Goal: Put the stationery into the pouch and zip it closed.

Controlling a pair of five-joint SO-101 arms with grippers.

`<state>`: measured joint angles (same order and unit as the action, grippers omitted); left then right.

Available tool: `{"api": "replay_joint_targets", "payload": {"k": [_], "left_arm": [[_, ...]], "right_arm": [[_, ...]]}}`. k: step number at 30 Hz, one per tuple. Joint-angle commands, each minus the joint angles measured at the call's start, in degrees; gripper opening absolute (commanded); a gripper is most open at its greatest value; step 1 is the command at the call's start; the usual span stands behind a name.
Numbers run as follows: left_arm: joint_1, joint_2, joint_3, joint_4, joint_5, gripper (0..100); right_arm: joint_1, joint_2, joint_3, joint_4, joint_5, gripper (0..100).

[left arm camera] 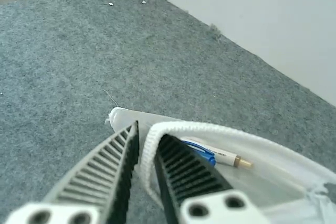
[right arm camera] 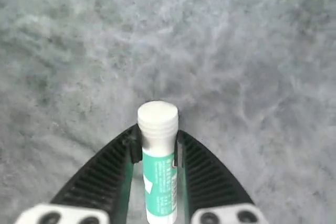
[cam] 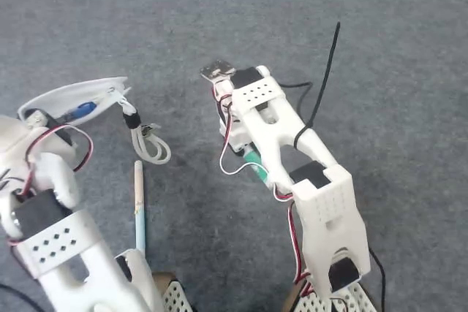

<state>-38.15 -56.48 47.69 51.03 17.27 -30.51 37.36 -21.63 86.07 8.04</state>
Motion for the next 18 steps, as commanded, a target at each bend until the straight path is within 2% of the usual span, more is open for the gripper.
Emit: {"api": "replay_joint_targets", "payload": {"k": [1, 9, 18], "left_arm": [[0.18, -0.09, -1.54, -1.05, -0.62, 1], [0.18, -0.35, 0.04, -3.43, -0.62, 1], [0.44, -0.35, -0.13, -3.69, -0.62, 1]], "right_arm": [[1.45, -7.16, 0.79, 4.18, -0.26, 0.6], [2.77, -21.41, 15.65, -2.07, -0.70, 0.6], [-4.44, -38.73, 33.93, -12.35, -1.41, 0.6]]}}
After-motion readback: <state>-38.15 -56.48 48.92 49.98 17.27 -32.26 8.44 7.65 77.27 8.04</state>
